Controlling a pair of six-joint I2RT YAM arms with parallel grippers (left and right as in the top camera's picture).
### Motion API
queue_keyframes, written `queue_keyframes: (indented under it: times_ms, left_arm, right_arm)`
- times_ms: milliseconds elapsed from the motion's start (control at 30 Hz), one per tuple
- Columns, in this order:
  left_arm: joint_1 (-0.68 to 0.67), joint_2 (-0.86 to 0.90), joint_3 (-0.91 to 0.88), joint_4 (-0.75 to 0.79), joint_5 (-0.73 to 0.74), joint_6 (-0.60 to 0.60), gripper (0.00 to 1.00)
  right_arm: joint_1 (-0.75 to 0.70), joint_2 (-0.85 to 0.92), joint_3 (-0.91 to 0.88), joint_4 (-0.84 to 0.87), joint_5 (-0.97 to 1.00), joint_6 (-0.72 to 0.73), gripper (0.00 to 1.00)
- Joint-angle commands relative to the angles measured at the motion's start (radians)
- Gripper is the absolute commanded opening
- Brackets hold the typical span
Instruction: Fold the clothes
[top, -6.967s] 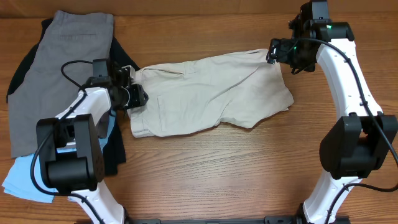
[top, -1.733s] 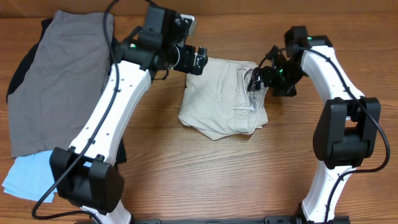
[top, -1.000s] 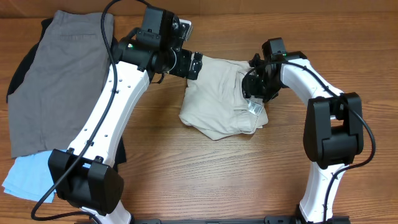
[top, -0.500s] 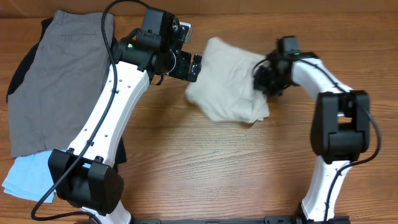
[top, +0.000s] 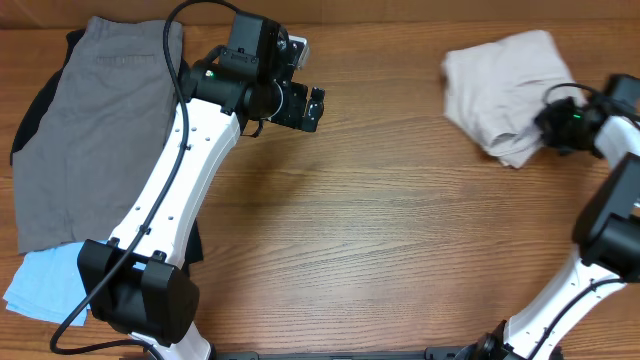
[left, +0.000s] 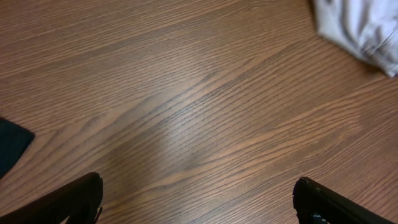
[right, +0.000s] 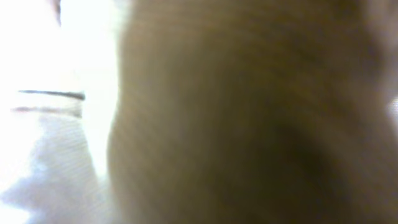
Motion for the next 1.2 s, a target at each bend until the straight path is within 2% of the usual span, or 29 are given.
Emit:
queue_keyframes:
  times_ms: [0,433,833,900,1000,1033,1167]
  left_arm:
    - [0.0,0.014,0.01,0.003,-0.005,0.01,1.0]
    - [-0.001,0.052,0.01,0.013,-0.002,-0.009,1.0]
    - [-0.002,0.063,0.009,0.016,-0.002,-0.009,1.0]
    - [-0.002,0.063,0.009,0.016,-0.002,-0.009,1.0]
    - [-0.002,0.063,0.009,0.016,-0.002,-0.008,1.0]
    - [-0.002,0.063,0.009,0.016,-0.002,-0.008,1.0]
    - [-0.002,0.063,0.009,0.011,-0.002,-0.008,1.0]
  right_arm:
    - [-0.064,0.011,0.021,0.021,0.017,0.082,0.04]
    - [-0.232,0.011,0.021,0.032,0.043,0.105,0.04]
    - [-0.237,0.011,0.021,0.076,0.027,-0.008,0.04]
    - [-0.239,0.006,0.021,0.072,-0.024,-0.059,0.04]
    - [-0.251,-0.024,0.024,0.067,-0.07,-0.079,0.35]
    - [-0.258,-0.04,0.032,0.05,-0.07,-0.079,0.48]
    - [-0.285,-0.124,0.076,-0.052,-0.069,-0.096,0.74]
